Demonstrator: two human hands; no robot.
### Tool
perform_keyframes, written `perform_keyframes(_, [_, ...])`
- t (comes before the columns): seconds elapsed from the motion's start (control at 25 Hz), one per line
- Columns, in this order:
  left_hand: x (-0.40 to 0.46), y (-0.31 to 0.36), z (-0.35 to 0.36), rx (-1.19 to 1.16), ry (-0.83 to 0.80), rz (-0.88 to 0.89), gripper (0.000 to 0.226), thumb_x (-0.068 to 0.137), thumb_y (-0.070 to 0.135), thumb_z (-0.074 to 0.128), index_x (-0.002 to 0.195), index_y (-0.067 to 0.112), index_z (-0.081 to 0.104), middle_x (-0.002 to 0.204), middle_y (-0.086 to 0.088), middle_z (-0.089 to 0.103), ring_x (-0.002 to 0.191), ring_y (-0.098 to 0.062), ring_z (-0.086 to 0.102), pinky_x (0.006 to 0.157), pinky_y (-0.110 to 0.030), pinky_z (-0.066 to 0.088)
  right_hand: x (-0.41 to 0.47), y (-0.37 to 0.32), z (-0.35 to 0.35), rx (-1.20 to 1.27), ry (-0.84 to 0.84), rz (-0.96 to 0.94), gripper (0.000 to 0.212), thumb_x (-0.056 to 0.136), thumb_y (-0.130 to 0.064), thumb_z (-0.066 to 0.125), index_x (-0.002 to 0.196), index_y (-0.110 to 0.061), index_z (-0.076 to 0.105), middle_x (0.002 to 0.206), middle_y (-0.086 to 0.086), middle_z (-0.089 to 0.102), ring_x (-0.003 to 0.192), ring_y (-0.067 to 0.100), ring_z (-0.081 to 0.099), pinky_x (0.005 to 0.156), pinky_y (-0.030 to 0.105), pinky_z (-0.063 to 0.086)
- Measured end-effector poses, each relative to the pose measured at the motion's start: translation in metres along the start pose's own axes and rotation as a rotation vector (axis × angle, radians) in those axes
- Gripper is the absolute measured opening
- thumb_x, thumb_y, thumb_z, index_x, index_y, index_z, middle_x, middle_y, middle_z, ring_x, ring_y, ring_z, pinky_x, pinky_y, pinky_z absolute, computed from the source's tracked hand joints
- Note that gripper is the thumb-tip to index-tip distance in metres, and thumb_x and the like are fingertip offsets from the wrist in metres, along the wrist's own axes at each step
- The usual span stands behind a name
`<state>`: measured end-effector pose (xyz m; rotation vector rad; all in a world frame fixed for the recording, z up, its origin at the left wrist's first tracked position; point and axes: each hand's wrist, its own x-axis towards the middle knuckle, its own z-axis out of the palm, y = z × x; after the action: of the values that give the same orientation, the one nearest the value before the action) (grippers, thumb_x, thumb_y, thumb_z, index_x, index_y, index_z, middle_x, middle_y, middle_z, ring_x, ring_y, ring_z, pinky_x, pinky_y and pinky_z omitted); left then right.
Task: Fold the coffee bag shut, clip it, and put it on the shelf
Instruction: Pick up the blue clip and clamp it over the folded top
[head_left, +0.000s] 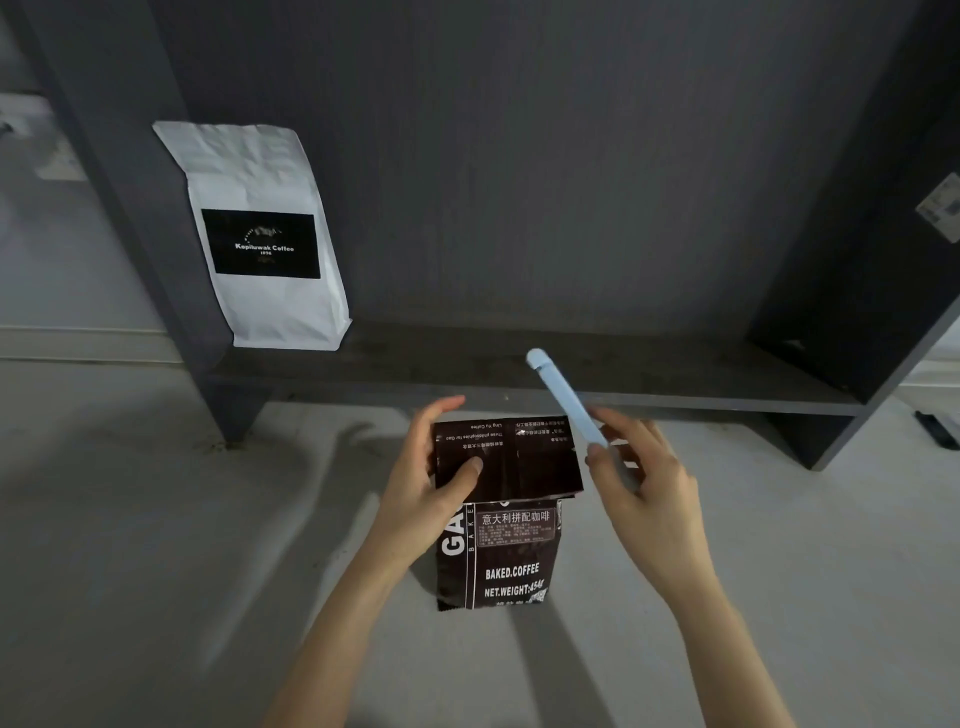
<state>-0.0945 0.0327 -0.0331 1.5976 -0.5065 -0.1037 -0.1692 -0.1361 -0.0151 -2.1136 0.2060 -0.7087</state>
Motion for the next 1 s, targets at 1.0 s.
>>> perform_keyframes(1.0, [0.004, 0.010, 0.007, 0.034, 0.074, -0.097, 0.028, 0.091, 0.033, 0.038, 0.088, 0.033, 0.066, 0.097, 0.007, 0.070, 0.098, -0.012, 0.062, 0.096, -0.036, 0.046, -0.014, 0.021, 0.018, -0.233, -0.069, -0.319, 0.033, 0.081, -0.029, 0.049, 0.112, -0.037, 0.055, 0.086, -0.007, 0.059, 0.080, 0.004, 0.043, 0.049, 0.026, 0.047])
